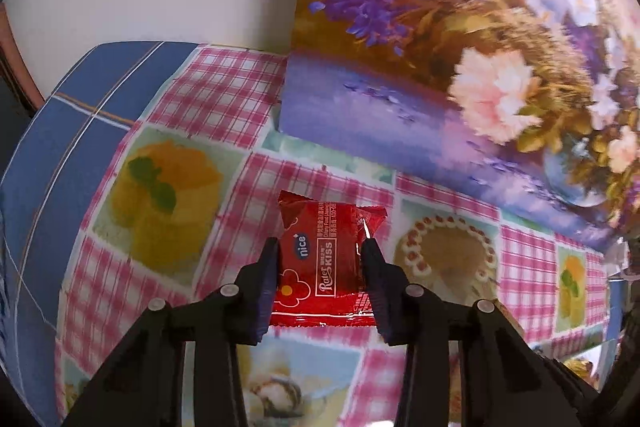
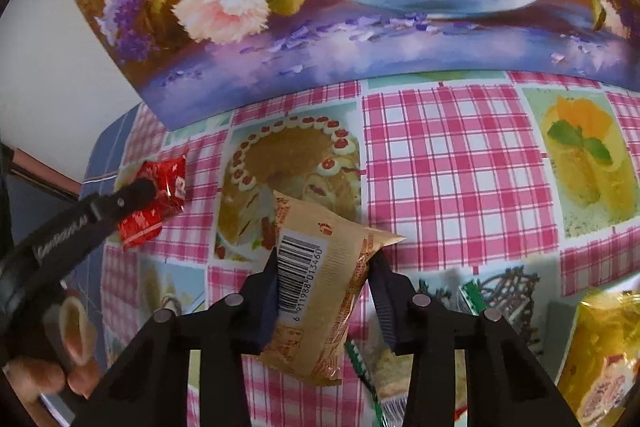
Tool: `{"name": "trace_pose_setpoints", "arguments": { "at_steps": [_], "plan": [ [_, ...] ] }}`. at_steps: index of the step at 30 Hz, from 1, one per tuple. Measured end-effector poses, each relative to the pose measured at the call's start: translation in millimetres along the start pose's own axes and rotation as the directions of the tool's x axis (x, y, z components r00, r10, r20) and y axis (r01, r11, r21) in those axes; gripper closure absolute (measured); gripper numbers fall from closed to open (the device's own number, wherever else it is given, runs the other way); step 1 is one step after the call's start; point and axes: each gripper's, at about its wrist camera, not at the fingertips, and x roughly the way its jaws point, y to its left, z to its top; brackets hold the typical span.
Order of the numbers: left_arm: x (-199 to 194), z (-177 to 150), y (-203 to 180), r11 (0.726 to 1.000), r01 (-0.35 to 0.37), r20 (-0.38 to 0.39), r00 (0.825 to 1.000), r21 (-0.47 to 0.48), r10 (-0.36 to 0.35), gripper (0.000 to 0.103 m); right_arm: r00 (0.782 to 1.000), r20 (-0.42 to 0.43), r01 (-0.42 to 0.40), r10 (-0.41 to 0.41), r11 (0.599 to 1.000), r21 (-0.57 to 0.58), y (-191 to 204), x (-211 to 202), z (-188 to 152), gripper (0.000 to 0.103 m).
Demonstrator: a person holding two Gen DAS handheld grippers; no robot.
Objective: Organize snacks
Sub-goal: 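Carry the red packet with left tool while right tool carries the bread packet to tray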
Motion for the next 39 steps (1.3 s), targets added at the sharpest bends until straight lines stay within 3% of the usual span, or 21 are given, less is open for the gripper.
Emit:
{"name": "trace_pose_setpoints", "arguments": {
  "at_steps": [7, 14, 21, 31, 39],
  "plan": [
    [-42, -42, 16, 0.985, 0.052, 0.053, 0.998, -0.164, -0.044, 0.061, 0.999, 0.042, -0.009, 0.011, 0.999, -0.041, 8, -34, -20, 0.060],
    [-80, -73, 14, 0.977, 0.034, 0.093, 0.996, -0.209, -0.015, 0.061, 0.996, 0.085, -0.005, 0.012, 0.997, -0.074, 15, -67, -45, 0.060],
    [-119, -93, 2, 0.977, 0.009, 0.110, 0.994, -0.212, 0.015, 0.061, 0.991, 0.134, -0.014, 0.017, 1.000, -0.024, 2, -99, -75, 0.060],
    [-161, -121, -44, 0.979, 0.061, 0.136, 0.990, -0.197, -0.034, 0.061, 0.975, 0.224, -0.021, 0.004, 0.997, 0.076, -32, -156, -90, 0.060],
    [-188, -146, -98, 0.987, 0.109, 0.178, 0.980, -0.116, -0.087, 0.061, 0.961, 0.269, 0.011, -0.059, 0.984, 0.178, -83, -192, -101, 0.060]
  ]
}}
